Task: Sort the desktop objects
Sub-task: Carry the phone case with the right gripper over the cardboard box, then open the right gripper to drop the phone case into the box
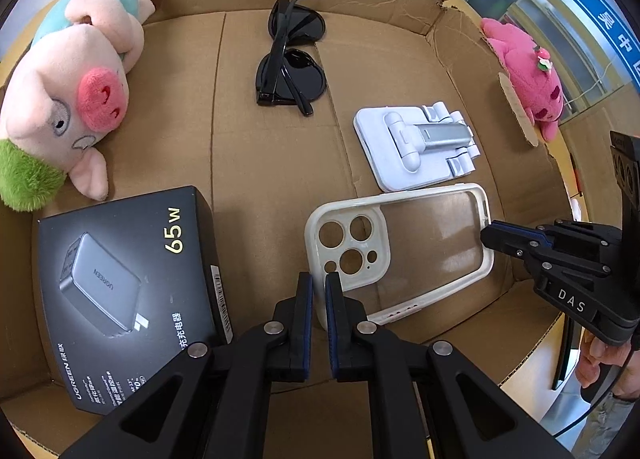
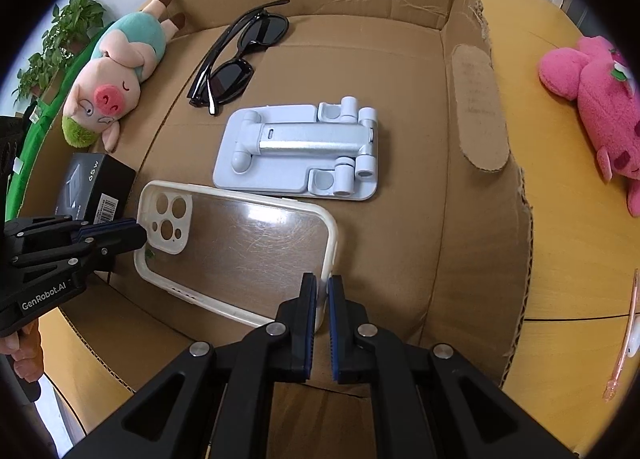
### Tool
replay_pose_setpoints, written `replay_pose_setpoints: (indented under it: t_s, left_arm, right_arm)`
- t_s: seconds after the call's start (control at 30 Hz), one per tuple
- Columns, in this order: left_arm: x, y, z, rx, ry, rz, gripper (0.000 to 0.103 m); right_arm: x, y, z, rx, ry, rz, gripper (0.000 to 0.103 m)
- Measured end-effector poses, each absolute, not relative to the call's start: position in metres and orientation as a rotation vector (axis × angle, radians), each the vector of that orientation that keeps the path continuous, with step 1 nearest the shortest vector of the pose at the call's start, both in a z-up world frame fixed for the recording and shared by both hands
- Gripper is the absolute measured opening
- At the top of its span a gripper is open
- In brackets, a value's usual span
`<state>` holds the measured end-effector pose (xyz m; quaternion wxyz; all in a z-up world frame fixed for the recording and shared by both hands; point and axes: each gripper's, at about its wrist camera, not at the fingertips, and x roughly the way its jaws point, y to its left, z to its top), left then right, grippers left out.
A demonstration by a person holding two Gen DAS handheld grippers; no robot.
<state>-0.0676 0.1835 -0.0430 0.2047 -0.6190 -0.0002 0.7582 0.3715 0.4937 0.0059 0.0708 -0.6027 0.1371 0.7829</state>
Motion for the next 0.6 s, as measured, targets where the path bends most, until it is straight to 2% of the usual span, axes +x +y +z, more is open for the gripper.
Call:
replay_pose_setpoints:
  t_s: [0.4, 0.43, 0.47, 0.5, 0.57, 0.6]
  left_arm:
    - [-0.067, 0.186, -0.045, -1.75, 0.037, 2.106, 0.008]
    - [-0.066, 0.186, -0.044, -1.748, 0.033, 2.104, 0.013]
    - [-0.066, 0.186, -0.043, -1.743, 0.025, 2.1, 0.021]
    - [-0.064, 0.187, -0.042, -1.739, 0.021, 2.105, 0.028]
    - [-0.062, 0.185, -0.036, -1.703, 0.021, 2.14, 0.054]
    - [-0.061, 0.184, -0.032, -1.683, 0.024, 2.167, 0.056]
  right_arm:
    - [0.367, 0.488, 0.002, -1.848, 0.362, 2.313, 0.008]
    - [0.368, 0.487, 0.002, -1.846, 0.355, 2.319, 0.01]
    - [0.368, 0.485, 0.002, -1.845, 0.341, 2.324, 0.013]
    - [0.368, 0.483, 0.002, -1.842, 0.33, 2.335, 0.019]
    - [0.37, 0.478, 0.003, -1.83, 0.296, 2.356, 0.029]
    - [0.371, 0.475, 0.005, -1.818, 0.275, 2.363, 0.034]
